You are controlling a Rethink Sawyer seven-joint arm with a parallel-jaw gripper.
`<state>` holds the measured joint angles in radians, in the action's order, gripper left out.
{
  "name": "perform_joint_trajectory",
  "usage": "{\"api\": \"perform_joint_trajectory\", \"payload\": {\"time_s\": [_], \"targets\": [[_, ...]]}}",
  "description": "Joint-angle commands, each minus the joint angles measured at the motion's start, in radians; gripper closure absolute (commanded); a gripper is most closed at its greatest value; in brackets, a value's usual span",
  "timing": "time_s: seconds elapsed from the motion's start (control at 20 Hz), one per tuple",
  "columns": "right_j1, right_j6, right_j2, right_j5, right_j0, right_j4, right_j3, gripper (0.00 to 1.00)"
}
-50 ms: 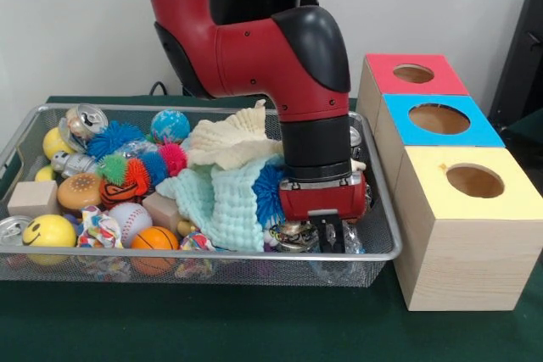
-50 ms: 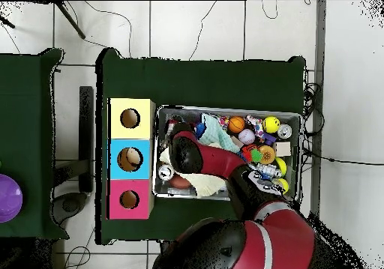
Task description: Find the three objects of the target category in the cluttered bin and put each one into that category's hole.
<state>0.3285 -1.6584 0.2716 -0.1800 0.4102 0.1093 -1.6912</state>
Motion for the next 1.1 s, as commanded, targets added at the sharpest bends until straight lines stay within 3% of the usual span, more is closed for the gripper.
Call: {"api": "perform_joint_trajectory", "payload": {"time_s": [0.05,0.4,0.75,0.8,1.1], "targets": [[-0.029,-0.188,-0.090,-0.025,-0.049,-0.034,-0.018,1.00],[0.036,-0.158,-0.115,0.165,-0.061,-0.078,-0.028,1.00],[0.038,-0.147,-0.090,0.193,-0.034,-0.055,-0.028,1.00],[0.037,-0.145,-0.080,0.206,-0.025,-0.054,-0.029,0.00],[0.034,-0.119,-0.057,0.251,-0.002,-0.044,-0.016,0.00]]}}
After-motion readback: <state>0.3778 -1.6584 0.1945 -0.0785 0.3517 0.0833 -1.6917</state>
